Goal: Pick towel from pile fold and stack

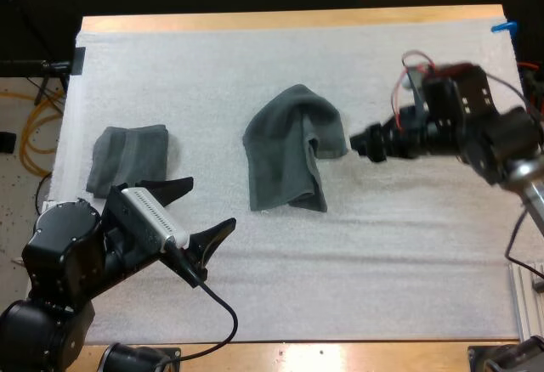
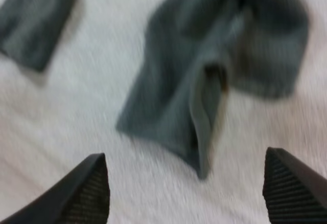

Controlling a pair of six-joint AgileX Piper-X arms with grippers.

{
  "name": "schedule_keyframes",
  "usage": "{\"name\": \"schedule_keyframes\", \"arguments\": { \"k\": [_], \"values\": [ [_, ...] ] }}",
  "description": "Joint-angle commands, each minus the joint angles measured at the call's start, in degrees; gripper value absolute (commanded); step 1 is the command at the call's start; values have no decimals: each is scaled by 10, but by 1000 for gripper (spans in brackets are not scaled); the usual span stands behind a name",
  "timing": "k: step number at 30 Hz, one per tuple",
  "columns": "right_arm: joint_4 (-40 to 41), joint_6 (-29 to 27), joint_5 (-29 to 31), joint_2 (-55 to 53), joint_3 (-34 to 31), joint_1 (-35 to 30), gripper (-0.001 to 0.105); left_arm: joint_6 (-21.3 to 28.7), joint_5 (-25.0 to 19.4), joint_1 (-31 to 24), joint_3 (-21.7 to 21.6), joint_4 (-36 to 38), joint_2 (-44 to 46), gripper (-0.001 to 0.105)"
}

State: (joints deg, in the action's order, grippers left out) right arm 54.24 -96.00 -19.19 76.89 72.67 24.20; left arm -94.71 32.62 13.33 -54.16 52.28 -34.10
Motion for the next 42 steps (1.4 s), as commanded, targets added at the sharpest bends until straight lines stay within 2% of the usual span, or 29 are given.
{"name": "schedule_keyframes", "arguments": {
  "k": [1,5,12,20,25,31,33,35,37,42],
  "values": [
    [4,-7,1,-18,-22,1,62,-6,6,2,-4,-3,1,78],
    [-8,-6,1,-62,-92,1,62,-14,6,2,-4,-3,1,78],
    [-42,-3,0,-86,-176,1,62,-33,6,2,-4,1,1,78],
    [-145,-3,-4,-74,-266,1,62,-32,6,2,-4,1,1,78],
    [-180,-3,-8,-33,-282,1,62,-32,6,2,-4,1,1,78],
    [-221,6,-60,28,-282,1,61,-32,6,2,-4,1,1,78],
    [-231,7,-83,47,-282,1,57,-32,6,2,-4,1,1,78],
    [-243,7,-110,67,-282,1,44,-32,6,2,-4,1,1,78],
    [-256,9,-130,81,-282,1,38,-32,6,2,-4,1,1,78],
    [-289,12,-140,110,-282,18,38,-32,6,2,-4,1,1,78]
  ]
}}
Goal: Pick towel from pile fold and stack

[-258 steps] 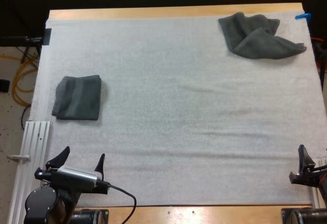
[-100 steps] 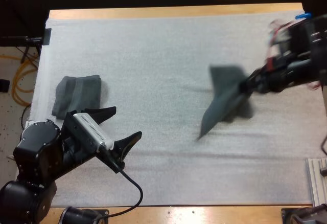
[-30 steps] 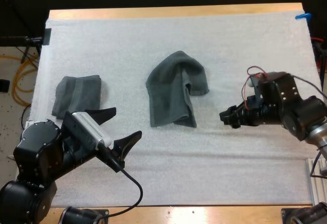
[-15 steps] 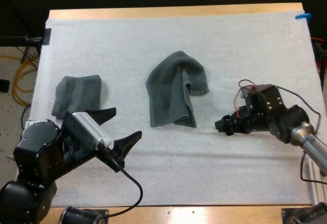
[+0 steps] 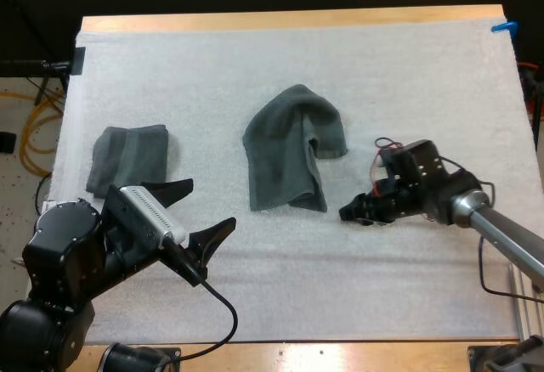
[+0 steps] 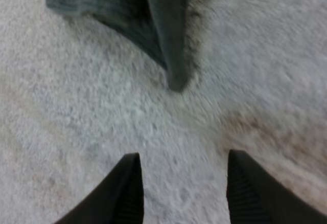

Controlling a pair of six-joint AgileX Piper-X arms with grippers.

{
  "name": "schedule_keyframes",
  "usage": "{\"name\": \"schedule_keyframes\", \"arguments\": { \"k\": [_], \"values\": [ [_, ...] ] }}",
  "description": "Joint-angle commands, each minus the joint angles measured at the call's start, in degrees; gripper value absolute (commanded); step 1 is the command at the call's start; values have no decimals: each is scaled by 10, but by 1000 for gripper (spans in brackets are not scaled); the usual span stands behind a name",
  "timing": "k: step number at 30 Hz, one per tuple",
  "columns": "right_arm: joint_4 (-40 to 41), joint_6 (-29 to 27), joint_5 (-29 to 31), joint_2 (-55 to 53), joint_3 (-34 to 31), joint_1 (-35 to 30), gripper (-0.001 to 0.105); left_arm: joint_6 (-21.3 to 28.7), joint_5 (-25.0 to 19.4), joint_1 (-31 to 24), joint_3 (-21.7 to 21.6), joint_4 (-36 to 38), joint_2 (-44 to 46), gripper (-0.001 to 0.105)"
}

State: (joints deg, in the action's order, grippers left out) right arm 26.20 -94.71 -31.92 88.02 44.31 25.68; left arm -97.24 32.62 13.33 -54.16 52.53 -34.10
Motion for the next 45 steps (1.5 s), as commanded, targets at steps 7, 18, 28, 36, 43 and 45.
{"name": "schedule_keyframes", "arguments": {
  "k": [7,18,28,36,43,45],
  "values": [
    [-76,36,60,42,12,65,38,-7,6,2,-4,-1,1,78],
    [-101,71,140,103,61,73,38,-7,6,2,-4,-1,1,78],
    [-109,105,79,134,69,73,37,-7,6,2,-4,-1,1,78],
    [-108,136,40,134,69,72,25,-7,6,2,-4,-1,1,78],
    [-103,136,68,125,69,72,1,-7,6,2,-4,-1,1,78],
    [-91,135,81,113,69,72,1,-7,6,2,-4,-1,1,78]
  ]
}}
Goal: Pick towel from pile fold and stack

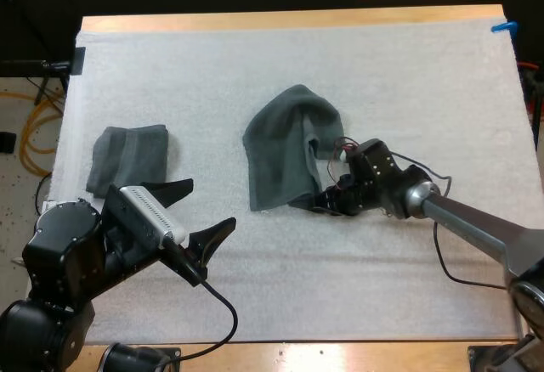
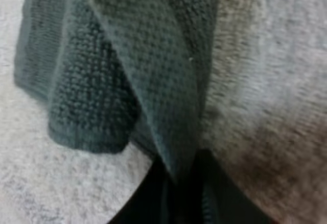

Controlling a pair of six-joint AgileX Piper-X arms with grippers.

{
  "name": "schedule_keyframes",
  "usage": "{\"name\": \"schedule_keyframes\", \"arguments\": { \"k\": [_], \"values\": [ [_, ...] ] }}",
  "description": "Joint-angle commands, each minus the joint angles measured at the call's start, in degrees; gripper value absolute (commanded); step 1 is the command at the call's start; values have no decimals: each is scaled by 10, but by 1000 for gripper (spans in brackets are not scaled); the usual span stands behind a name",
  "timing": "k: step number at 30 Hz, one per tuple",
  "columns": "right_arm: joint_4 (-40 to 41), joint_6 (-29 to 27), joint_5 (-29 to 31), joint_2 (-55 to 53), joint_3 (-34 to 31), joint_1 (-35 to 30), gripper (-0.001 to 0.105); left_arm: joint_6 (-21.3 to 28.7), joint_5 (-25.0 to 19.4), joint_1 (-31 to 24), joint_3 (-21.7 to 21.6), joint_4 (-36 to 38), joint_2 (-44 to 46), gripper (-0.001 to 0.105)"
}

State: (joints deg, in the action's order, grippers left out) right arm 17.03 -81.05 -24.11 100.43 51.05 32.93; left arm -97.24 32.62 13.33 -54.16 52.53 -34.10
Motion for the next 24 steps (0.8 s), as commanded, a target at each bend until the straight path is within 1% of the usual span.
{"name": "schedule_keyframes", "arguments": {
  "k": [1,3,6,9,13,19,21,24],
  "values": [
    [12,-2,15,-24,2,-1,1,-7,6,2,-4,-1,1,78],
    [32,-9,28,-46,2,-1,1,-7,6,2,-4,-1,1,78],
    [73,-27,30,-85,2,-1,1,-8,6,2,-4,-1,1,78],
    [140,-38,42,-127,2,-1,1,-18,6,2,-4,-1,0,78],
    [231,-54,78,-178,2,-1,1,-20,6,2,-4,-1,-15,78],
    [323,-66,85,-212,2,-1,1,-38,6,2,-4,-1,-49,78],
    [342,-71,106,-217,2,-1,1,-42,6,2,-4,-1,-60,78],
    [369,-79,155,-225,2,-1,1,-42,6,2,-4,-1,-78,78]
  ]
}}
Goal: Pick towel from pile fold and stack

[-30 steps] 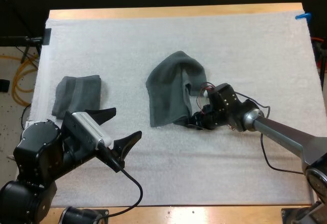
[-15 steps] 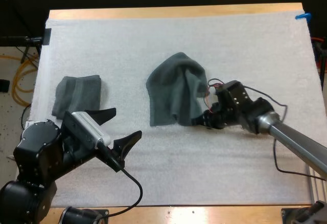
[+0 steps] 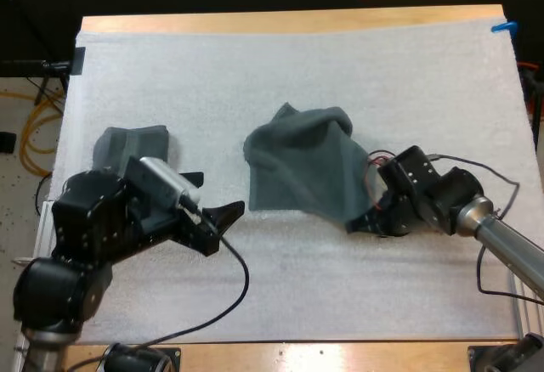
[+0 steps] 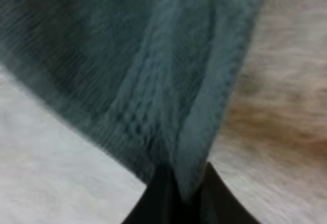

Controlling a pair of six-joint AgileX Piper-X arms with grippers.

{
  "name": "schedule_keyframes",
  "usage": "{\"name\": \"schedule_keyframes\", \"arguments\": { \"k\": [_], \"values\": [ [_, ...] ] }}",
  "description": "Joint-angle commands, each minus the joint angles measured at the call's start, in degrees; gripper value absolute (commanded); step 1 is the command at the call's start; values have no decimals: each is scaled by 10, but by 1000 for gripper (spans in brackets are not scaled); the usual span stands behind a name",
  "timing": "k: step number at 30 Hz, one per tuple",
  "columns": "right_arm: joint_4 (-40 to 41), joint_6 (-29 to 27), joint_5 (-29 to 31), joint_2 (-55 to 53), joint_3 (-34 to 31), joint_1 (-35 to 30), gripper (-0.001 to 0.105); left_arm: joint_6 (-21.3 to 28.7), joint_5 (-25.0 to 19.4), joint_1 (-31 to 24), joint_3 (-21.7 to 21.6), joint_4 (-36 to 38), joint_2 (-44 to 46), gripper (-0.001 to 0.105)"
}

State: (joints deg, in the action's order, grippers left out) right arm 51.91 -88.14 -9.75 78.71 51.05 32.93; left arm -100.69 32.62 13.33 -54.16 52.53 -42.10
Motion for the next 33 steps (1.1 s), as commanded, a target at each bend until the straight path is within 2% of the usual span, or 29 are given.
{"name": "schedule_keyframes", "arguments": {
  "k": [1,9,19,26,33],
  "values": [
    [27,-10,27,-11,2,-1,1,-7,6,2,-4,-1,-8,78],
    [23,-21,48,-14,2,-1,1,-11,6,2,-4,-1,-104,78],
    [2,-21,48,-14,2,-1,1,-13,6,2,-4,-16,-300,78],
    [-13,-21,48,-14,2,-1,1,-41,6,2,-4,-44,-418,78],
    [-17,-21,48,-14,2,-1,1,-60,7,2,-4,-60,-492,78]
  ]
}}
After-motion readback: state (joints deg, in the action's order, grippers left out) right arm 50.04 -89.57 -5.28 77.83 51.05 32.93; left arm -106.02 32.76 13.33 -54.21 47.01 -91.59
